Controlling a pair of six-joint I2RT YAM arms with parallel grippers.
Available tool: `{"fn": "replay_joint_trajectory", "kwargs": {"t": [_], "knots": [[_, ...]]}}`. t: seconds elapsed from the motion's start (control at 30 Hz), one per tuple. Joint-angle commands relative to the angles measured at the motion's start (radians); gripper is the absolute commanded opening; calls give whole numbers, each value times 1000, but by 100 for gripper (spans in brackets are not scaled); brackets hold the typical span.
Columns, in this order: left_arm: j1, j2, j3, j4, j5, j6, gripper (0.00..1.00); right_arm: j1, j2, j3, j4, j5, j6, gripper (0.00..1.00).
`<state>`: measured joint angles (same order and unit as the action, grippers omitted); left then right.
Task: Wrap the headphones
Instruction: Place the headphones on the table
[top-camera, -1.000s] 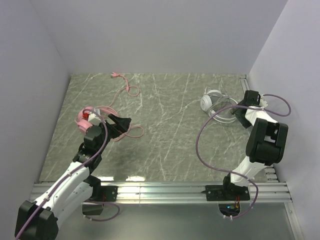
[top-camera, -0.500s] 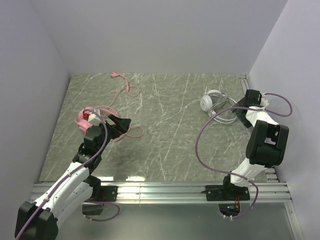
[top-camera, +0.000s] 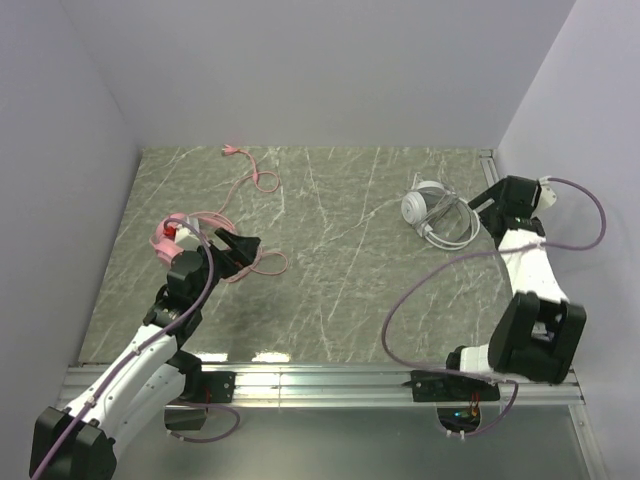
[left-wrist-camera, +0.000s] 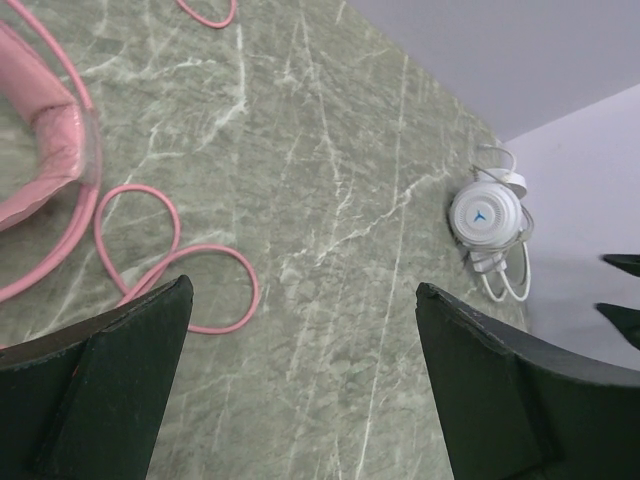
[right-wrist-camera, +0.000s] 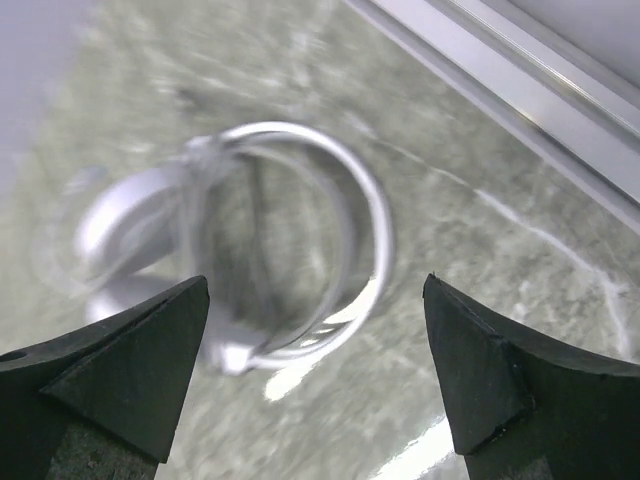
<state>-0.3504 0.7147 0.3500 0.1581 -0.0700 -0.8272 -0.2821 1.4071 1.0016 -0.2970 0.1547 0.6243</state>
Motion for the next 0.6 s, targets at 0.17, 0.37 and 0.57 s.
{"fn": "replay_joint_trajectory", "kwargs": {"t": [0.17,0.37,0.57], "knots": [[2,-30,50,-87,-65,-20,99,43,-252,-123,116,-124,-8,95],[2,-64,93,-153,-70,-41,99,112,-330,-161,130,-139,-31,94],[2,-87,145,-232,-53,-24,99,187,-414,-231,194,-176,-63,93]]}}
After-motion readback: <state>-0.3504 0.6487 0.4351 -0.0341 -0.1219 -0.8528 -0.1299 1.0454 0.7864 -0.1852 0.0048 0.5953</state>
